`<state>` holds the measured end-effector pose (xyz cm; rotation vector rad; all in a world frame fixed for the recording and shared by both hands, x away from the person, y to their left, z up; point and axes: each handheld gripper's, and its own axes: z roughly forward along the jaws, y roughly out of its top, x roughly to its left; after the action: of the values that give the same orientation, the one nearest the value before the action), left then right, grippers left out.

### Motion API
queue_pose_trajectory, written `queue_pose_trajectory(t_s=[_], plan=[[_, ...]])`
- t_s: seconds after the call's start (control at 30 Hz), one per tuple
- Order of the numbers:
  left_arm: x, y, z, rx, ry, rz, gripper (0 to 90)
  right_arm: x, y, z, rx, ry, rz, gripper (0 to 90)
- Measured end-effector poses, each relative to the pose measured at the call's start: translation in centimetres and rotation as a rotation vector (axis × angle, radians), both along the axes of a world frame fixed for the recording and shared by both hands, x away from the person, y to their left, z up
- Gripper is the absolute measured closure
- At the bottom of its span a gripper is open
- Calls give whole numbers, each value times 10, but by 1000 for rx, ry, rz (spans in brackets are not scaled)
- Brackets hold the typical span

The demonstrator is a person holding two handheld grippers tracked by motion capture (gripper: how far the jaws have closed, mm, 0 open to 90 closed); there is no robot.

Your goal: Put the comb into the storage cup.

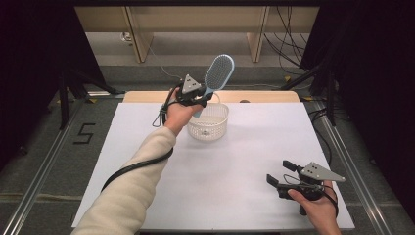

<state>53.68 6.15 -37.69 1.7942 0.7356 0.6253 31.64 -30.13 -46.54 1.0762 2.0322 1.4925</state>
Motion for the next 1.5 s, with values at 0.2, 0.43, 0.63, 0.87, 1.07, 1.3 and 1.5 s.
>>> queue_pose_trajectory(t_s=[0.2, 0.43, 0.63, 0.87, 1.07, 1.3, 1.5], plan=[[2, -1, -3, 5, 1, -6, 697, 0, 0, 0, 1, 1, 0, 150], [4, -1, -5, 9, -2, -10, 697, 0, 0, 0, 0, 1, 2, 150], [6, -1, -7, 16, -13, -21, 697, 0, 0, 0, 1, 4, 3, 150], [7, -2, -11, 18, -10, -26, 697, 0, 0, 0, 2, 4, 4, 150], [7, -2, -12, 22, -10, -30, 697, 0, 0, 0, 1, 4, 4, 150], [7, -3, -14, 24, -10, -32, 697, 0, 0, 0, 2, 4, 5, 150], [8, -3, -17, 29, -9, -36, 697, 0, 0, 0, 2, 5, 5, 150]])
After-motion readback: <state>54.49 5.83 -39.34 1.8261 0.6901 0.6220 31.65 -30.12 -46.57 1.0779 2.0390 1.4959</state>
